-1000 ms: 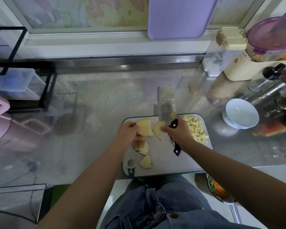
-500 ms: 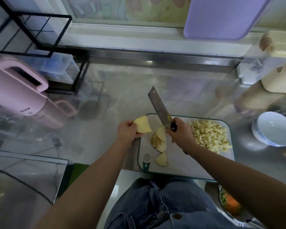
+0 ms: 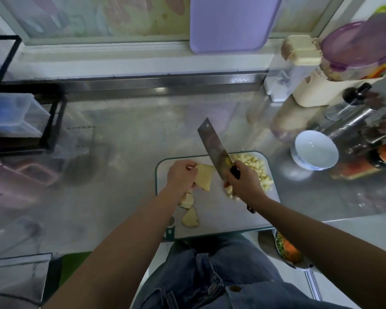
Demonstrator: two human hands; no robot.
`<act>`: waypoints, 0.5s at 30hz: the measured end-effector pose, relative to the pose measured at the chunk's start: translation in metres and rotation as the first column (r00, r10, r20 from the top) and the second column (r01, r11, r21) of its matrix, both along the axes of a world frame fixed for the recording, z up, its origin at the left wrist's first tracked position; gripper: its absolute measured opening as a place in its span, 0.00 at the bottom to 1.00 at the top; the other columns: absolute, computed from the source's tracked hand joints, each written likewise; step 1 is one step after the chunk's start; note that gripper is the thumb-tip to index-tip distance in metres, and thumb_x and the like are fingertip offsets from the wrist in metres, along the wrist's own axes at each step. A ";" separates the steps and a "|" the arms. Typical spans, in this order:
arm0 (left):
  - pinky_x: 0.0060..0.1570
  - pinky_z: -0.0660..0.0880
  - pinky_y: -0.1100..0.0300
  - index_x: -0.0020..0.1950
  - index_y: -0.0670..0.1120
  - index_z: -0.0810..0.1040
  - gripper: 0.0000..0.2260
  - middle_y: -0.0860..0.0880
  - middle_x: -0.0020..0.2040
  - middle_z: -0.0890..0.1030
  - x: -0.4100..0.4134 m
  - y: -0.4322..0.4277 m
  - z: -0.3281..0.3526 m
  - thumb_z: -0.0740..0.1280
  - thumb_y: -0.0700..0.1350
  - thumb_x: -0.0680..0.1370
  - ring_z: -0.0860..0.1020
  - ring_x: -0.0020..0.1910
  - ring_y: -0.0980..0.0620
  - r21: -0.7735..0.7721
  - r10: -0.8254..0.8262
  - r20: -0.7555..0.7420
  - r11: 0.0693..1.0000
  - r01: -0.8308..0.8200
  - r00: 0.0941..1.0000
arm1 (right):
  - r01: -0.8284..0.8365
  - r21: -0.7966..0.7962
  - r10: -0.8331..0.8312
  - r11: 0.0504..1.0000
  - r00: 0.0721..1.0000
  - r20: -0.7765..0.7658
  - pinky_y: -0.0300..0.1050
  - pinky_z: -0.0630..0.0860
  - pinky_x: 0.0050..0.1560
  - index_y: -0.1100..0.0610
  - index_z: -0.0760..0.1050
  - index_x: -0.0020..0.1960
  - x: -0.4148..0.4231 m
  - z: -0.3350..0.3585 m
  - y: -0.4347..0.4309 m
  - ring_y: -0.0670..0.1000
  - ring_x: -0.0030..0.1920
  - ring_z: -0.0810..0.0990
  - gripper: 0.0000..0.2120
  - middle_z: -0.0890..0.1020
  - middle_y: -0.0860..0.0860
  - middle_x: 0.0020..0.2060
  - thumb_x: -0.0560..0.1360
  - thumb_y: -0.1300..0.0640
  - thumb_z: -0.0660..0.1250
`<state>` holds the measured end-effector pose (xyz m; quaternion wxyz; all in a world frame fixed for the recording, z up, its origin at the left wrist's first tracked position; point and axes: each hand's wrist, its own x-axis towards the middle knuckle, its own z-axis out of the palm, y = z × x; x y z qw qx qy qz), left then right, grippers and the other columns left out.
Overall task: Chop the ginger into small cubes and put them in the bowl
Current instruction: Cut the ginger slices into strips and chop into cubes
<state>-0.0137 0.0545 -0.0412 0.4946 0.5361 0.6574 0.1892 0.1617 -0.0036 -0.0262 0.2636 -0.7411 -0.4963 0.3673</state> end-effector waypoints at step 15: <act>0.57 0.72 0.53 0.65 0.46 0.69 0.30 0.45 0.59 0.68 0.024 -0.016 -0.016 0.74 0.56 0.68 0.68 0.59 0.45 0.119 -0.471 -0.616 0.736 0.666 0.631 | -0.017 -0.086 0.021 0.996 0.999 0.043 0.39 0.72 0.22 0.59 0.72 0.46 0.004 0.000 -0.024 0.47 0.23 0.76 0.07 0.82 0.55 0.35 0.80 0.56 0.63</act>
